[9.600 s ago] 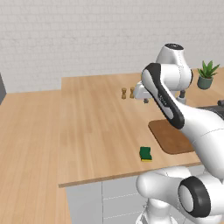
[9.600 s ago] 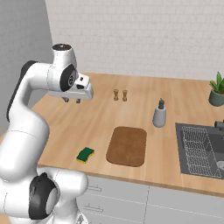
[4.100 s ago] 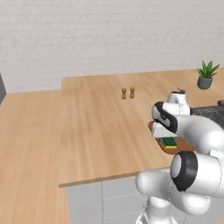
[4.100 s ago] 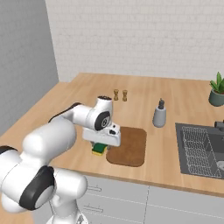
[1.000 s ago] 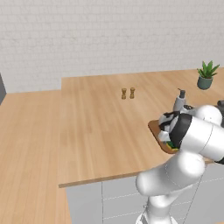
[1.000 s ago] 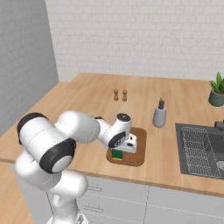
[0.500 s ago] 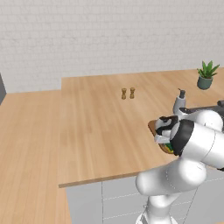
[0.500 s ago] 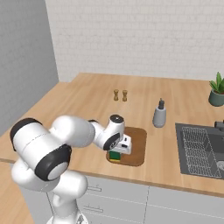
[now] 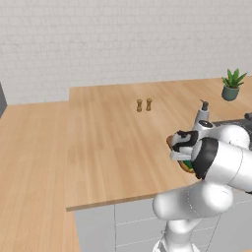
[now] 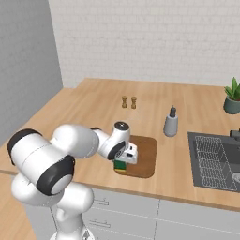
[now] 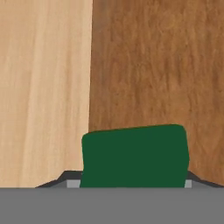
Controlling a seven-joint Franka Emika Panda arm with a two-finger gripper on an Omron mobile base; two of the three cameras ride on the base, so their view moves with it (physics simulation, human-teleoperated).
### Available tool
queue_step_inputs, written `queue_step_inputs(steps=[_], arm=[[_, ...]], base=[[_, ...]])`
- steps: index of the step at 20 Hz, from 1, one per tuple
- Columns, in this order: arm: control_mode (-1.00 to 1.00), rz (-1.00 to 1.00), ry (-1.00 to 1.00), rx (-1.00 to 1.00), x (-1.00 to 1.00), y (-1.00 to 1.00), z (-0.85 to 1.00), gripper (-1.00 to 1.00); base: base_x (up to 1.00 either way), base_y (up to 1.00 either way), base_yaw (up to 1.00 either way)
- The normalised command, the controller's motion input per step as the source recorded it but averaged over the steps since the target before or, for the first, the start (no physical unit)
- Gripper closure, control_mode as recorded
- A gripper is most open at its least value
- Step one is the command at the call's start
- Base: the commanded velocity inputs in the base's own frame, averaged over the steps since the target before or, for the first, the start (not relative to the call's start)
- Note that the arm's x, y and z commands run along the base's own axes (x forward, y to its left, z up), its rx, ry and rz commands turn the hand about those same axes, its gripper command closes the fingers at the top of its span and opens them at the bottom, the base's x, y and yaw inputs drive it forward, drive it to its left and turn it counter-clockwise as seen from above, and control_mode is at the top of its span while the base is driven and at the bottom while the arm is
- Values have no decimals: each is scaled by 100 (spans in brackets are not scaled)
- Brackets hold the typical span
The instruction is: Pick up the sponge from the counter and clean the cutting board by briefly scrubbing or pressing down on the cutting board. Once finished, release the sponge.
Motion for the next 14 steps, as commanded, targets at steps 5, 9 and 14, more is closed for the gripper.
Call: queue_step_inputs(steps=[5, 9, 14], arm=[[-100, -2, -7, 2, 2, 27, -14, 100], [-100, 0, -9, 0, 39, -7, -46, 100], [-100, 0, -10, 0, 27, 0, -15, 100]], base=[[0, 0, 0], [0, 0, 0], [0, 0, 0]])
